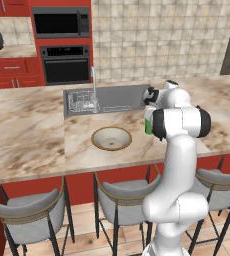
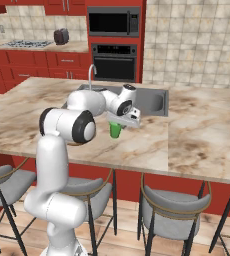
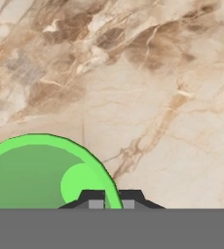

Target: Place the cup inside the bowl on the dining table and move the bowl to any counter.

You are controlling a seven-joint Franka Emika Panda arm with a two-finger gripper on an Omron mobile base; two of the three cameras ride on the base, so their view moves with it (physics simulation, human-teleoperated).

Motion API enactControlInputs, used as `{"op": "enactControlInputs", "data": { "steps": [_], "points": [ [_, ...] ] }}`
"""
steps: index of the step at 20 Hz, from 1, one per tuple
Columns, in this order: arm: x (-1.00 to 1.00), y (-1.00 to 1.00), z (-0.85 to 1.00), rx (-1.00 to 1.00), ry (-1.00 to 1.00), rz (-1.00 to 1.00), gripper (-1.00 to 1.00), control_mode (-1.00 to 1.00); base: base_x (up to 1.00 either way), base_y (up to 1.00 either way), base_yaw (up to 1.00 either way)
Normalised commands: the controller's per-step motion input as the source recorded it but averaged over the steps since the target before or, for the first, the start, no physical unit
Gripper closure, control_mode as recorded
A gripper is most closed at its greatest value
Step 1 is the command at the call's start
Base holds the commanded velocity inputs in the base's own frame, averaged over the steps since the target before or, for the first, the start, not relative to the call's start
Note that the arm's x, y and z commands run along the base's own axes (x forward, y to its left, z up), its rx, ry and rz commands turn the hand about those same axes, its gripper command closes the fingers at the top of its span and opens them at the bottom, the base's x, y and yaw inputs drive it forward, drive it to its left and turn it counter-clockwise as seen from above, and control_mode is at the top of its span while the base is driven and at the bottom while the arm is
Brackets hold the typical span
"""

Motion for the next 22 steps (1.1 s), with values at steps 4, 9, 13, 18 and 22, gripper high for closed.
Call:
{"op": "enactControlInputs", "data": {
  "steps": [4,9,13,18,22],
  "points": [
    [-0.18,0.16,0.34,0.00,0.00,0.00,1.00,-1.00,0.00,0.00,0.00],
    [-0.09,0.25,0.27,0.00,0.00,0.00,1.00,-1.00,0.00,0.00,0.00],
    [-0.06,0.26,0.26,0.00,0.00,0.00,1.00,-1.00,0.00,0.00,0.00],
    [-0.22,0.44,0.12,0.00,0.00,0.00,1.00,-1.00,0.00,0.00,0.00],
    [-0.27,0.44,0.19,0.00,0.00,0.02,1.00,-1.00,0.00,0.00,0.00]
  ]
}}
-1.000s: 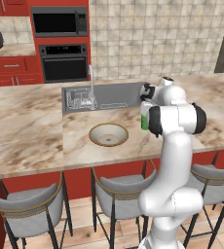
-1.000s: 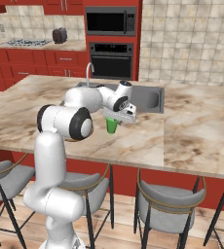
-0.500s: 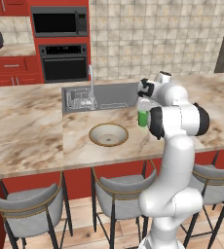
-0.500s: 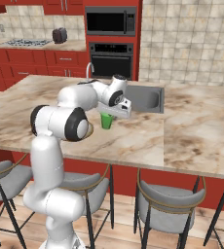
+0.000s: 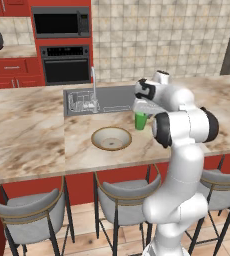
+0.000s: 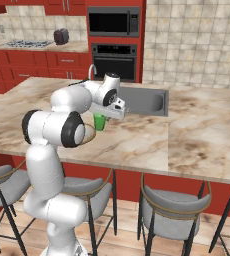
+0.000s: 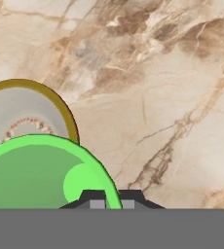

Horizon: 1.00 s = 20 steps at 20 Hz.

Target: Place the cup inside the bowl on the dining table and move the bowl to any counter.

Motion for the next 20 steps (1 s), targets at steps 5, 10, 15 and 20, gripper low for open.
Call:
{"op": "enactControlInputs", "data": {
  "steps": [5,10,15,20],
  "points": [
    [-0.25,0.42,0.06,0.00,0.00,0.02,1.00,-1.00,0.00,0.00,0.00],
    [-0.17,0.44,0.02,0.00,0.00,0.01,1.00,-1.00,0.00,0.00,0.00],
    [-0.08,0.47,0.00,0.00,0.00,0.00,1.00,-1.00,0.00,0.00,0.00],
    [0.00,0.42,0.00,0.00,0.00,0.00,1.00,-1.00,0.00,0.00,0.00]
  ]
}}
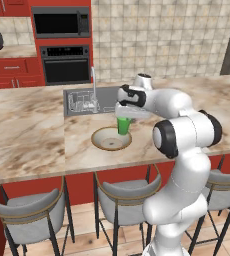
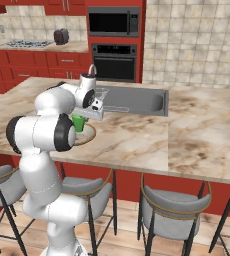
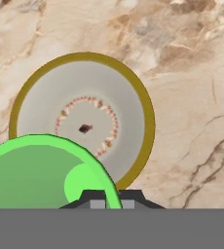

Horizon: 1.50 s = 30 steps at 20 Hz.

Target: Place the cup inside the bowl on the dining table and move the bowl to any counter.

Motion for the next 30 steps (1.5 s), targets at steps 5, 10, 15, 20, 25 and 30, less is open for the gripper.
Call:
{"op": "enactControlInputs", "data": {
  "steps": [5,10,15,20,25,30],
  "points": [
    [0.08,0.21,0.00,0.00,0.00,0.00,1.00,-1.00,0.00,0.00,0.00],
    [0.18,0.04,0.00,0.00,0.00,0.00,1.00,-1.00,0.00,0.00,0.00],
    [0.15,0.01,0.00,0.00,0.00,0.00,1.00,-1.00,0.00,0.00,0.00],
    [0.13,0.02,0.00,0.00,0.00,0.00,1.00,-1.00,0.00,0.00,0.00],
    [0.02,0.14,0.00,0.00,0.00,0.00,1.00,-1.00,0.00,0.00,0.00],
    [0.00,0.20,0.00,0.00,0.00,0.00,1.00,-1.00,0.00,0.00,0.00]
  ]
}}
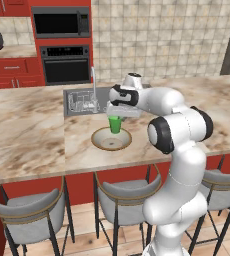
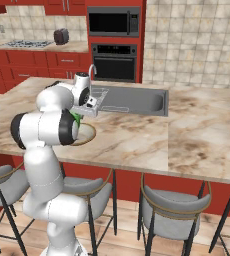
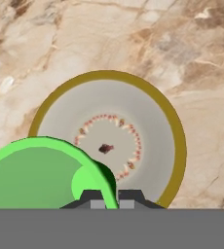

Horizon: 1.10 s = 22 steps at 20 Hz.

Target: Place the cup inside the bowl on the dining table and move the bowl to any counter.

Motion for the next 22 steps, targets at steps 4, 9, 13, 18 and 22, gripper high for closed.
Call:
{"op": "enactControlInputs", "data": {
  "steps": [4,9,13,18,22],
  "points": [
    [0.00,0.14,0.00,0.00,0.00,0.00,1.00,-1.00,0.00,0.00,0.00],
    [0.00,0.06,-0.02,0.00,0.00,0.00,1.00,-1.00,0.00,0.00,0.00],
    [0.00,0.05,-0.08,0.00,0.00,0.00,1.00,-1.00,0.00,0.00,0.00],
    [0.00,0.04,-0.05,0.00,0.00,0.00,1.00,-1.00,0.00,0.00,0.00],
    [0.00,0.00,-0.10,0.00,0.00,0.00,1.00,-1.00,0.00,0.00,0.00]
  ]
}}
